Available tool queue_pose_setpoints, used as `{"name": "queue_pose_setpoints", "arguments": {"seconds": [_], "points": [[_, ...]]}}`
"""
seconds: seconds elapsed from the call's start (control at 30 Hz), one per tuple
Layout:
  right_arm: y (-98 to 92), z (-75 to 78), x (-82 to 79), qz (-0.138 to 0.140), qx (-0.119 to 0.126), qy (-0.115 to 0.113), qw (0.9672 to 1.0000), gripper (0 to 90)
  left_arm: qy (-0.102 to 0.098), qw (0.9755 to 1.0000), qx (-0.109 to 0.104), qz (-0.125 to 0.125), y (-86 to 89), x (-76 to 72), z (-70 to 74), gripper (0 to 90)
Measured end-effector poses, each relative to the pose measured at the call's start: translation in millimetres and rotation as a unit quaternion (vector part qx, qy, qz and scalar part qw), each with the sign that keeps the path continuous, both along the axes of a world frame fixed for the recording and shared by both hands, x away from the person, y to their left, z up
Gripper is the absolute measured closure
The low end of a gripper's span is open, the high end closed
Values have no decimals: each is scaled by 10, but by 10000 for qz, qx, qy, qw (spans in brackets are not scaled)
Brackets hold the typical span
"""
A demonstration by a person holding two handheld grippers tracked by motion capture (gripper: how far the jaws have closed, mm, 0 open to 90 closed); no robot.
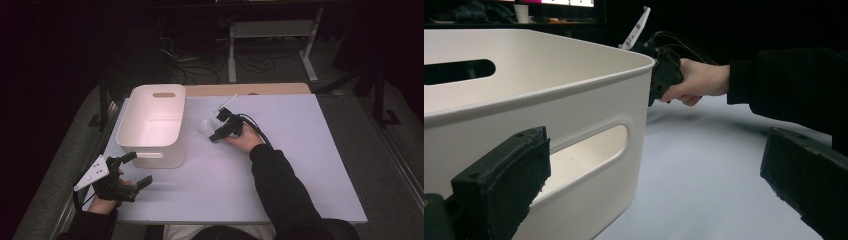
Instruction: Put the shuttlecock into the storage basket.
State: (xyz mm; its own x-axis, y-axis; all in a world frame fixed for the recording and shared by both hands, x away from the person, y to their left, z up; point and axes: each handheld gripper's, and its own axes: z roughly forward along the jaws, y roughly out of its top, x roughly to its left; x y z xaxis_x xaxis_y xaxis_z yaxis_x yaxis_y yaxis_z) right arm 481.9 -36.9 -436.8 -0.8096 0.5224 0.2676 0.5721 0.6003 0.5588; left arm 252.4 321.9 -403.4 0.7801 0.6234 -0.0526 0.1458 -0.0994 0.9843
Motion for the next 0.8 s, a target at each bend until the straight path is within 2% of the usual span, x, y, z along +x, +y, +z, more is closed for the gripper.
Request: {"name": "queue_pose_setpoints", "arguments": {"seconds": [0.13, 0.17, 0.8], "points": [[15, 5, 0, 16, -10, 45, 10000, 584, -2, 10000, 0, -4, 0, 0, 0, 0], [21, 9, 4, 33, -13, 43, 10000, 624, -2, 10000, -1, -7, 0, 0, 0, 0], [-42, 58, 15, -32, -23, 54, 10000, 641, 5, 10000, -1, -6, 0, 1, -1, 0]]}}
